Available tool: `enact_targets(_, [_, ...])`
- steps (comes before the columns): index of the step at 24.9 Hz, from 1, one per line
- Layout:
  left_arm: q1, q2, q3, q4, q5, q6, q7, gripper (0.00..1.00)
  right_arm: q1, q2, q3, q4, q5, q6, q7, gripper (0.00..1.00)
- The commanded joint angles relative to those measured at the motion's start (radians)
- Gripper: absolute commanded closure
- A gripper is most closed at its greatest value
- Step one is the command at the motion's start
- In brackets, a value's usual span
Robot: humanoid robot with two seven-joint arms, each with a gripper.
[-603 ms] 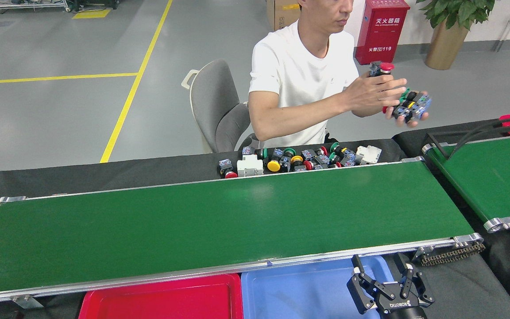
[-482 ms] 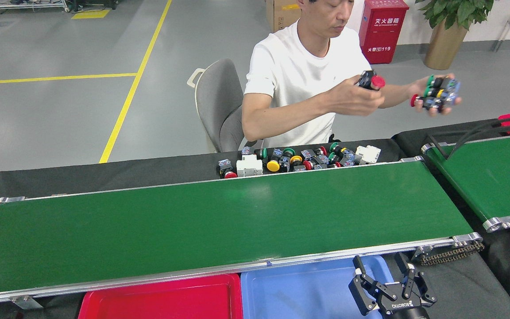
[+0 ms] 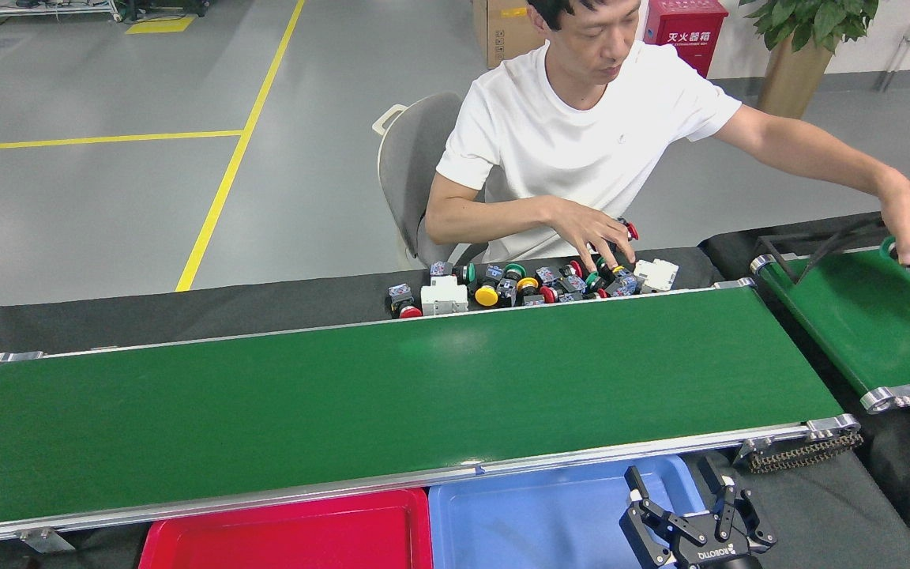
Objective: Pick switch part from conveyor to tray
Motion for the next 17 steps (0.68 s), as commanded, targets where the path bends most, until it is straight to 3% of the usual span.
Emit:
enact_targets(1, [-0.006, 0.012, 0.007, -0.009, 0.005, 0.003, 0.008, 0.0, -0.007, -0.005, -0.003, -0.013, 0.001, -0.005, -0.01, 0.02])
enact_targets(17, [-0.018, 0.014, 0.007, -0.006, 0.005, 0.003, 0.008, 0.0, -0.011, 0.002, -0.003, -0.013, 0.001, -0.003, -0.01, 0.02])
